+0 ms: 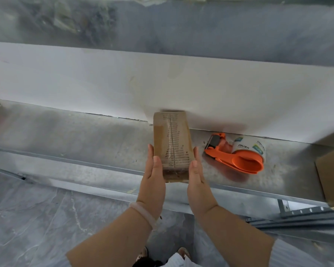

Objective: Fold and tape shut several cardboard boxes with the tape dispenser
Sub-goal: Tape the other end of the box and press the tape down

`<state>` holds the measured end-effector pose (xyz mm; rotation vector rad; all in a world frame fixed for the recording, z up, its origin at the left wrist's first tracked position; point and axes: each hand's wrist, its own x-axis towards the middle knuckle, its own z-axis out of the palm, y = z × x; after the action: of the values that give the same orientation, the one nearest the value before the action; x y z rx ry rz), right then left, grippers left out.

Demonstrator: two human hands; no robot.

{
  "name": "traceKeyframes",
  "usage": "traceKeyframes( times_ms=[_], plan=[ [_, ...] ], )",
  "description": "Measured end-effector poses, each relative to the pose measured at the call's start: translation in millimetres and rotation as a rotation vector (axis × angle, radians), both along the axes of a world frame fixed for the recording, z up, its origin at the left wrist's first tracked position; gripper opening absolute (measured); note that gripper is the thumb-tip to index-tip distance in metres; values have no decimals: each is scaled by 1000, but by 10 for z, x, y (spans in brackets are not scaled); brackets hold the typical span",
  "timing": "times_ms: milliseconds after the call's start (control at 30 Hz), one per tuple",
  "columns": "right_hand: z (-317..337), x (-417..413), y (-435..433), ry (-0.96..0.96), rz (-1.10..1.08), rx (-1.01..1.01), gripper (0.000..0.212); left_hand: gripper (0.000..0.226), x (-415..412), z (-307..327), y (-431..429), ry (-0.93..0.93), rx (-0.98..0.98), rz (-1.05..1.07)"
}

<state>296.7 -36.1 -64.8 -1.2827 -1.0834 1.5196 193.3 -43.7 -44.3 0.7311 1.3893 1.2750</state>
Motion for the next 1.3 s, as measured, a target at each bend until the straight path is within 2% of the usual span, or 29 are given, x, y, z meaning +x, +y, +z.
traceKeyframes(
  times_ms=[67, 167, 367, 467, 533, 600, 667, 733, 800, 900, 967, 1033, 1133, 1233, 1300],
  plan=[
    [-5, -32, 18, -27, -10, -29, 71, 44, -7, -5, 2, 5, -23, 38],
    [14, -51, 49, -47, -80, -36, 44, 42, 3, 0, 2, -7, -79, 84],
    [71, 129, 54, -57, -136, -60, 28, 40, -25, 105, -241, -25, -118, -51],
    [124, 254, 101, -113, -144, -60, 27, 50, -149, 182, -341, -26, -114, 44],
    [148, 348, 168, -153, -94, -43, 27, 62, -348, 196, -256, 128, -92, 161],
    [250, 405, 248, -154, -29, -38, 27, 73, -571, 238, -83, 309, -19, 182],
    [350, 414, 342, -215, 61, -38, 27, 69, -742, 270, 122, 376, -8, 74],
    [353, 404, 455, -355, 135, -34, 26, 60, -815, 264, 275, 451, -54, -101],
    [333, 420, 530, -472, 89, 2, 31, 56, -844, 246, 318, 608, -48, -148],
    [375, 396, 503, -583, -85, 94, 48, 51, -838, 193, 257, 643, -34, -118],
    [373, 317, 431, -608, -64, 113, 53, 49, -824, 142, 252, 619, -49, -128],
    [310, 221, 373, -578, -16, 98, 61, 43, -793, 111, 313, 602, -75, -97],
    [293, 143, 384, -459, -5, 68, 65, 48, -732, 127, 416, 438, -120, -17],
    [276, 140, 436, -197, -35, -32, 69, 64, -702, 143, 454, 412, -158, -83],
    [221, 141, 461, -179, -48, -41, 70, 58, -717, 110, 460, 418, -162, -96]
  ],
)
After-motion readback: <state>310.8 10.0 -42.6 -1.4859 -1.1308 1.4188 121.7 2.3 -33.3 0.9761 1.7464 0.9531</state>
